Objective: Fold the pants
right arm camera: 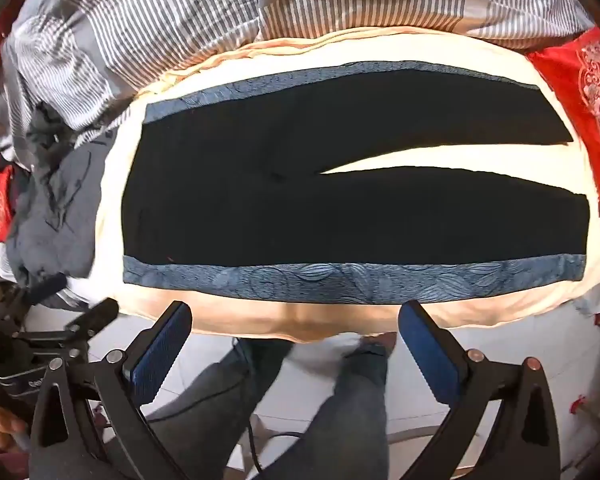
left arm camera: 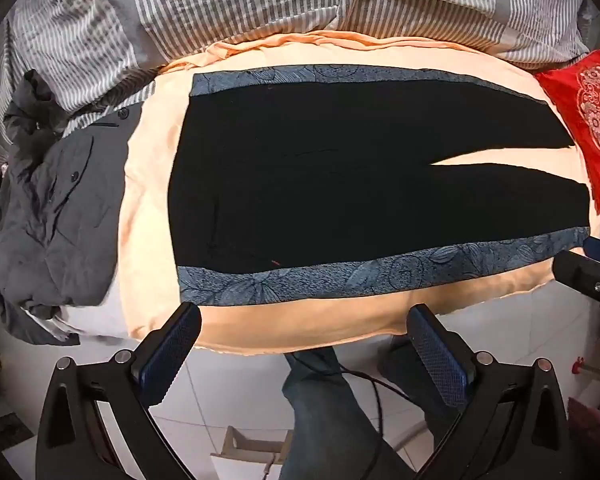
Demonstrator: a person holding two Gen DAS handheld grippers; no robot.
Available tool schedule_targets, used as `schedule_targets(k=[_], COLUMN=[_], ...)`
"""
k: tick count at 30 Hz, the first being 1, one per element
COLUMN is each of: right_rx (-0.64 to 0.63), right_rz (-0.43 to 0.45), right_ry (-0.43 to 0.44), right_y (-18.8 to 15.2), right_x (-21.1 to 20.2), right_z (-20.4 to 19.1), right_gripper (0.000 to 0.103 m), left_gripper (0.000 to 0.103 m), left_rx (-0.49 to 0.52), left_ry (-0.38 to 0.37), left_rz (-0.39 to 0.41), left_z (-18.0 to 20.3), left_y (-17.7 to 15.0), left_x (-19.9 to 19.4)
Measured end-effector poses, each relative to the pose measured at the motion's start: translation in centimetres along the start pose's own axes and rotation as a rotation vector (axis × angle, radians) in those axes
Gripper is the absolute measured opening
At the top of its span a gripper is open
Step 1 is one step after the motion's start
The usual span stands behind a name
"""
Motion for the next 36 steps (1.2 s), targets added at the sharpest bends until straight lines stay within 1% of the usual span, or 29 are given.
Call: schedule_targets(k=[3,5,9,19,36], right_rx=[0.014,0.026,0.031,-0.017,-0.035], right_rz=[-0.003,-0.004,-0.007,-0.019,-0.032], right_ry=[-0.019,-0.027,-0.037,-0.048,-0.062], right_y=[0.2,0.3,0.4,0.6,0.4], right_x=[0.1,-0.1,-0.5,-0.6,-0.3], right_z=[0.9,1.5,1.7,0.8,0.7], right_gripper=[0.103,0.103,0.103,0.103,0.103], left_gripper=[0.103,0.103,0.103,0.103,0.103], left_rx=[-0.006,-0.013,-0.016,-0.023,-0.031], left_ry=[0.008,0.000,-0.006,0.014,0.030], left_rz=[0.005,0.012,0.003,0.005,0.013], left_z=[0.0,-0.1,0.1,0.1,0.0], left_y=[0.3,0.3,0.4,0.4,0.4], left_x=[-0.2,-0.4,-0.4,-0.6,-0.9])
Point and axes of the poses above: each gripper's, at about its wrist camera, not at the fingertips, and x roughly the way its jaws point, z to its right, y to its top, the point moved 8 cm from there along x, roughly the way its jaws point, and after that the axes turned 7 degrees about x, right-handed, at the moved point
